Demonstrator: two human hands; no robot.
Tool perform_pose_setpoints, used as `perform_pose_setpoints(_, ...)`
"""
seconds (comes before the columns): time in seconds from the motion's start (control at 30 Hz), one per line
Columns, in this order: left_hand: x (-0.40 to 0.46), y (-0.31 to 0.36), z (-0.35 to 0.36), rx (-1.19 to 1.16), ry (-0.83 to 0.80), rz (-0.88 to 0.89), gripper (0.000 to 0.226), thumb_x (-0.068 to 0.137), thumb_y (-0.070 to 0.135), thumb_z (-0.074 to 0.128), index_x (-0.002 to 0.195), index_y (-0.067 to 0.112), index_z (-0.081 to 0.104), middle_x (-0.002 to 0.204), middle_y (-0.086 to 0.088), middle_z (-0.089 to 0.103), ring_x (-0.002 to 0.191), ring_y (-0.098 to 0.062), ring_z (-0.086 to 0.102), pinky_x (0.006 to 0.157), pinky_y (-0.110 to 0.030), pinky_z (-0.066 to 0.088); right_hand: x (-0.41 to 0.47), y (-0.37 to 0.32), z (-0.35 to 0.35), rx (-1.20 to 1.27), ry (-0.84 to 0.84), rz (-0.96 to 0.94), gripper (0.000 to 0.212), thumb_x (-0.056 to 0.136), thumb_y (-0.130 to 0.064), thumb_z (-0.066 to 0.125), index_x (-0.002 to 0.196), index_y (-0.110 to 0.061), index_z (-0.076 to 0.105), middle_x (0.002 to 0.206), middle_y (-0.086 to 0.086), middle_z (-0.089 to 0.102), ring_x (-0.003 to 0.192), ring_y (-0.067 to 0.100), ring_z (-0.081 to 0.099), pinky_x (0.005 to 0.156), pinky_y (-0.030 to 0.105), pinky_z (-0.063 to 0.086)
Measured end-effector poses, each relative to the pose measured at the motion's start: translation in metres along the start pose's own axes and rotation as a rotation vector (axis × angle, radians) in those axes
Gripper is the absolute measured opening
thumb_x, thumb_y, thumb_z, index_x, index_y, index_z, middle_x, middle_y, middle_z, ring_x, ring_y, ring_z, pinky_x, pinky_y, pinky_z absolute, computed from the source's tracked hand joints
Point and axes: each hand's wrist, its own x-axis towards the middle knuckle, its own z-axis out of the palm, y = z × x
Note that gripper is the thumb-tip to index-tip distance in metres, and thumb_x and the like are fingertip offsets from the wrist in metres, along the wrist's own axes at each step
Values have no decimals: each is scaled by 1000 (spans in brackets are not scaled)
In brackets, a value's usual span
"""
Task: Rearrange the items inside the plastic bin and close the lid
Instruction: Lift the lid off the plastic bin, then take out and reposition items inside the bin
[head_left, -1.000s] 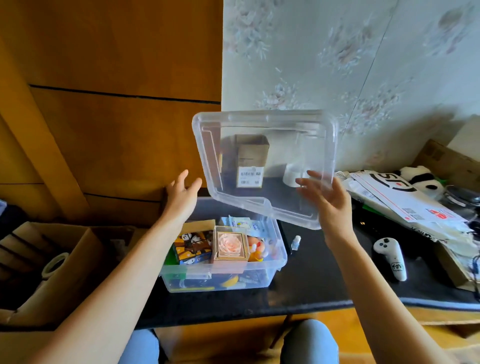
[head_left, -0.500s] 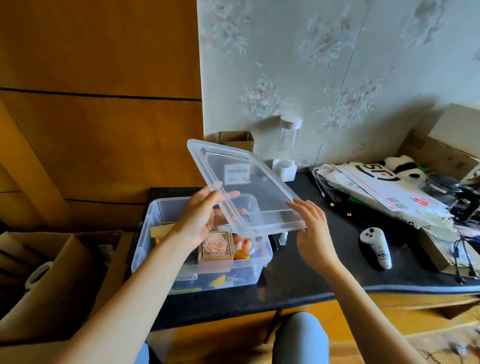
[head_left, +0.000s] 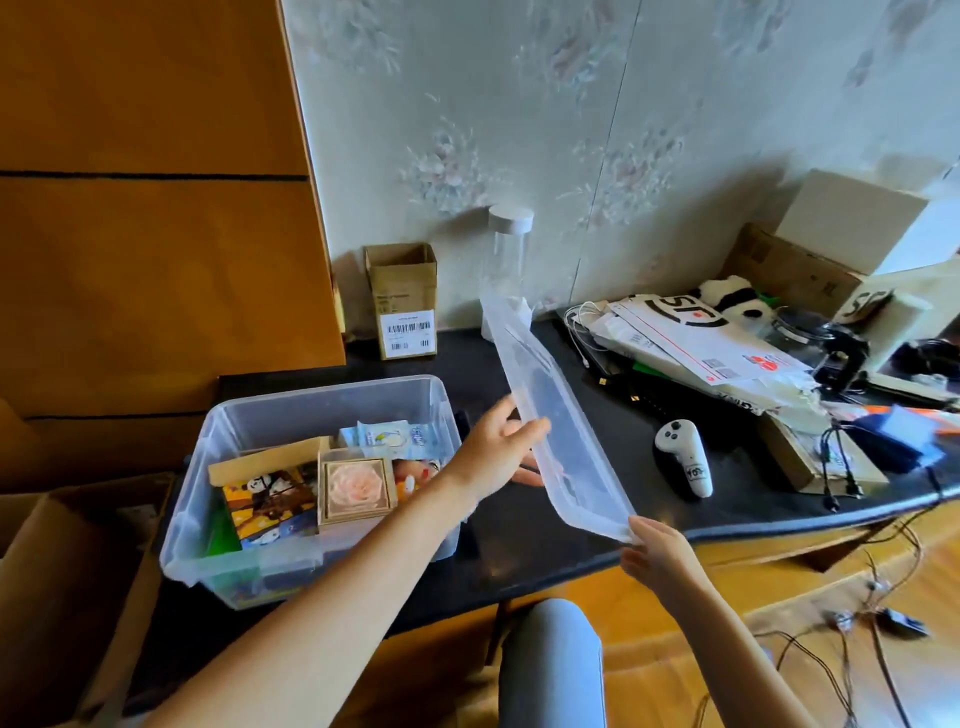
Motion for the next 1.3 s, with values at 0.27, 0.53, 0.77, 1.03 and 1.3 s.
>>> perform_pose_setpoints(0.27, 37, -40, 48, 22, -31, -158, 35, 97, 23, 49, 130, 10, 45, 119, -18, 59, 100, -33, 65, 78, -36, 57, 21, 20, -42, 81, 92, 91, 22, 97, -7, 43, 119, -5, 47, 81, 6, 49, 68, 17, 51, 43, 19, 51)
perform_pose_setpoints(0.53, 50, -88, 60, -171, 90, -262, 11, 95, 12, 49, 99, 19, 57, 110, -2, 63, 83, -22, 72, 73, -32, 58, 36, 16, -52, 304, 113, 145, 27, 96, -13, 50, 116, 5, 45, 90, 26, 60, 80, 34, 62, 77, 39, 50)
perform_pose_setpoints(0.77, 53, -128, 56, -229, 199, -469, 14, 95, 0, 43, 91, 13, 47, 110, -19, 61, 82, -31, 67, 84, -42, 55, 44, 13, -39, 176, 92, 151, 18, 97, -10, 47, 105, 6, 51, 80, 21, 61, 70, 29, 62, 61, 33, 53)
perform_pose_setpoints(1.03, 49, -155, 49, 237, 132, -578, 63, 92, 0, 43, 148, 19, 18, 120, -16, 56, 80, -24, 70, 60, -28, 59, 50, 26, -27, -241, 122, 41, 30, 99, -21, 44, 97, 3, 60, 76, 15, 70, 62, 25, 68, 47, 26, 54)
perform_pose_setpoints(1.3, 49, -157, 39, 591, 94, -533, 39, 97, 10, 39, 133, 16, 26, 92, -15, 68, 55, -19, 66, 50, -27, 57, 53, 28, -18, -562, 155, -24, 39, 98, -31, 44, 73, -7, 63, 66, 4, 69, 59, 18, 67, 48, 24, 50)
